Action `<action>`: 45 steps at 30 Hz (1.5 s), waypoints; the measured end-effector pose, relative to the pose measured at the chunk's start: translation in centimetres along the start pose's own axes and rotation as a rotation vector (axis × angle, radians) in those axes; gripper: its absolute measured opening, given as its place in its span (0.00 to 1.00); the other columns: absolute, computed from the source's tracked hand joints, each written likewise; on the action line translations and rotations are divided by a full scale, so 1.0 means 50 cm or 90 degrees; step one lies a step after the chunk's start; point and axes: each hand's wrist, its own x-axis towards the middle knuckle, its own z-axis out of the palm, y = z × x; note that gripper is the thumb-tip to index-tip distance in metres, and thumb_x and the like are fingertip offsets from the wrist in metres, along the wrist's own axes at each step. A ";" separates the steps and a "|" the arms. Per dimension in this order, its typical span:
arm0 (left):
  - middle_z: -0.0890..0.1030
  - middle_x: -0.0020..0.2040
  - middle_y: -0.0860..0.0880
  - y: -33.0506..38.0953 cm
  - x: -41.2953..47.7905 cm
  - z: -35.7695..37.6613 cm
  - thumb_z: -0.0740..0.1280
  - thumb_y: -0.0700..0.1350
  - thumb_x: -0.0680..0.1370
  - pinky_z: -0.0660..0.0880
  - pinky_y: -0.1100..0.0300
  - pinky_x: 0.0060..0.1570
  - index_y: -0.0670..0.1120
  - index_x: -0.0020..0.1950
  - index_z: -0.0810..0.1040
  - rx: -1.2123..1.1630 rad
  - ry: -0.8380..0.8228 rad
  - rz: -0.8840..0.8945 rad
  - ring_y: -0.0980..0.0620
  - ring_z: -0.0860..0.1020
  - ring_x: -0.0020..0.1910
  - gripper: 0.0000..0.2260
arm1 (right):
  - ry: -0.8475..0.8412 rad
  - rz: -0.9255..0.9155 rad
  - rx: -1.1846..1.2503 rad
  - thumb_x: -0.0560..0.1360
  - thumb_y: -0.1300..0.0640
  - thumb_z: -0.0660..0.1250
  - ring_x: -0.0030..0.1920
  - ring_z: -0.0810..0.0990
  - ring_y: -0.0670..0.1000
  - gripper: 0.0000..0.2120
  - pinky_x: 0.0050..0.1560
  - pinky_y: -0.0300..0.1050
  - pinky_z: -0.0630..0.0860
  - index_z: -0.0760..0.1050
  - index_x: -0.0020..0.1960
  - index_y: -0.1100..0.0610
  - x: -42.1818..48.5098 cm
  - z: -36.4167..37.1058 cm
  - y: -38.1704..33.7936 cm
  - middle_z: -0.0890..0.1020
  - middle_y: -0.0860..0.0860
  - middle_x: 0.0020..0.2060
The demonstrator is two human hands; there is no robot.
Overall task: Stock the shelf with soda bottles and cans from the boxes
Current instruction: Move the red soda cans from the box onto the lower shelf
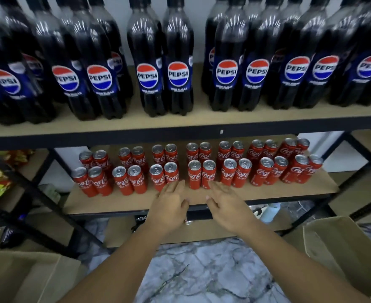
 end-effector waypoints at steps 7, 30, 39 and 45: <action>0.53 0.83 0.48 0.038 -0.050 -0.061 0.57 0.54 0.85 0.56 0.41 0.78 0.49 0.84 0.51 0.056 -0.079 0.028 0.46 0.51 0.82 0.29 | 0.014 0.041 0.002 0.84 0.47 0.55 0.79 0.60 0.54 0.28 0.79 0.51 0.57 0.59 0.80 0.58 -0.079 -0.063 -0.042 0.64 0.55 0.78; 0.73 0.73 0.50 0.271 0.247 0.197 0.70 0.49 0.79 0.71 0.58 0.63 0.55 0.78 0.64 -0.166 0.033 -0.099 0.47 0.75 0.68 0.29 | 0.011 0.105 0.181 0.81 0.46 0.64 0.63 0.79 0.54 0.21 0.62 0.50 0.76 0.68 0.73 0.46 0.128 -0.158 0.367 0.79 0.47 0.64; 0.75 0.69 0.45 0.230 0.386 0.301 0.72 0.48 0.77 0.75 0.47 0.63 0.53 0.82 0.56 -0.175 0.119 -0.113 0.44 0.77 0.65 0.37 | 0.032 0.102 0.242 0.78 0.53 0.69 0.65 0.78 0.56 0.31 0.64 0.54 0.77 0.60 0.77 0.46 0.258 -0.040 0.424 0.78 0.52 0.66; 0.80 0.62 0.45 0.214 0.408 0.325 0.70 0.45 0.78 0.77 0.46 0.58 0.51 0.75 0.66 -0.201 0.141 -0.095 0.44 0.80 0.59 0.26 | 0.092 0.103 0.234 0.77 0.56 0.70 0.58 0.80 0.56 0.23 0.57 0.48 0.76 0.69 0.70 0.51 0.275 -0.014 0.433 0.81 0.53 0.58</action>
